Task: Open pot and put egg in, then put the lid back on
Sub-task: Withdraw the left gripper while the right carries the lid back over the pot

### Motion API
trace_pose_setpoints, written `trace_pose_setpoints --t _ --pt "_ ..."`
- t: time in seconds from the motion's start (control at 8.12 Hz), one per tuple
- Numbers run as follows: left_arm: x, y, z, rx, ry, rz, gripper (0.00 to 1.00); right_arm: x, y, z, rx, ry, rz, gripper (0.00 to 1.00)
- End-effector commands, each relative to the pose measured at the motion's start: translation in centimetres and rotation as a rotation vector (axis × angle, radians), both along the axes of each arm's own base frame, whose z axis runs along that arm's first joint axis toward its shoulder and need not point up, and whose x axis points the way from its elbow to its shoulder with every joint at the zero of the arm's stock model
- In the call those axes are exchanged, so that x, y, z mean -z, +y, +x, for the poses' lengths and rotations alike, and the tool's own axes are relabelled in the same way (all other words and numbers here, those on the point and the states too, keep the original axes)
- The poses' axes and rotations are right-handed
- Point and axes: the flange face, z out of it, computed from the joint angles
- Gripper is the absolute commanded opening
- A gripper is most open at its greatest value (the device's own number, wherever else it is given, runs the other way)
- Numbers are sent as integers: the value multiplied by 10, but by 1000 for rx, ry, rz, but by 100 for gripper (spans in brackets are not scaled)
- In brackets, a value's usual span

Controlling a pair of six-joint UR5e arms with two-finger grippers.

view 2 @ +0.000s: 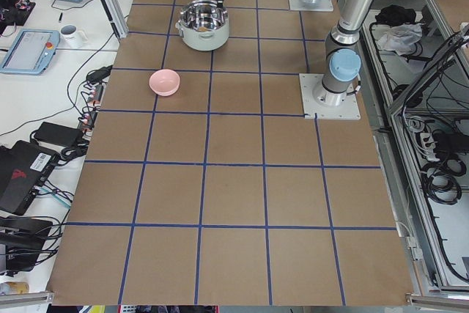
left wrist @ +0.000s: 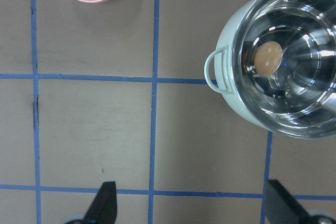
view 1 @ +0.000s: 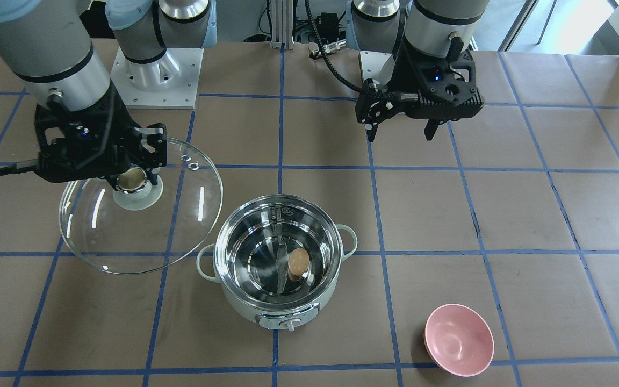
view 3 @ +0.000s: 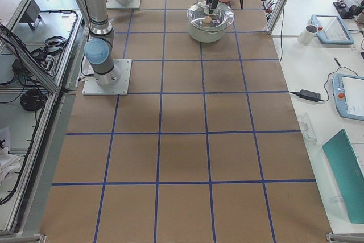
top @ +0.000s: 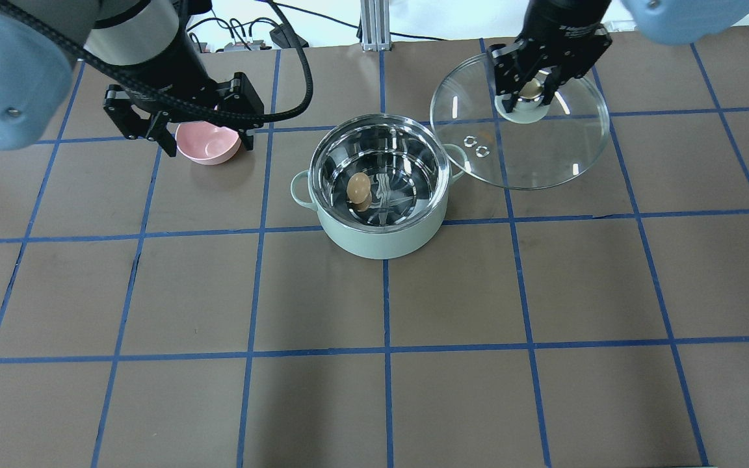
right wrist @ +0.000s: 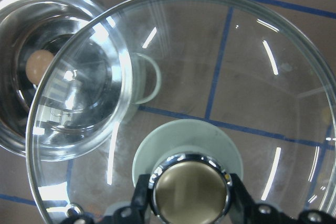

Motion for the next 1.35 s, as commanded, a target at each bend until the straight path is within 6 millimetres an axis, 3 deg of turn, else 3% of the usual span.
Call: trace_pose_setpoints --t 0.0,0.37,0.49,0.74,1.23 --pt "-6 11 16 -15 -3 29 100 31 2 80 -98 -6 0 3" --pt "-8 7 25 -32 13 21 100 70 1 139 -187 -5 8 3" --pt "-8 6 28 -38 12 21 100 82 -2 150 -203 -5 8 3" --pt "-8 6 29 -40 6 21 100 93 0 169 -220 -20 5 3" --pt "-9 6 30 -36 1 14 100 120 -6 189 -246 -25 5 3"
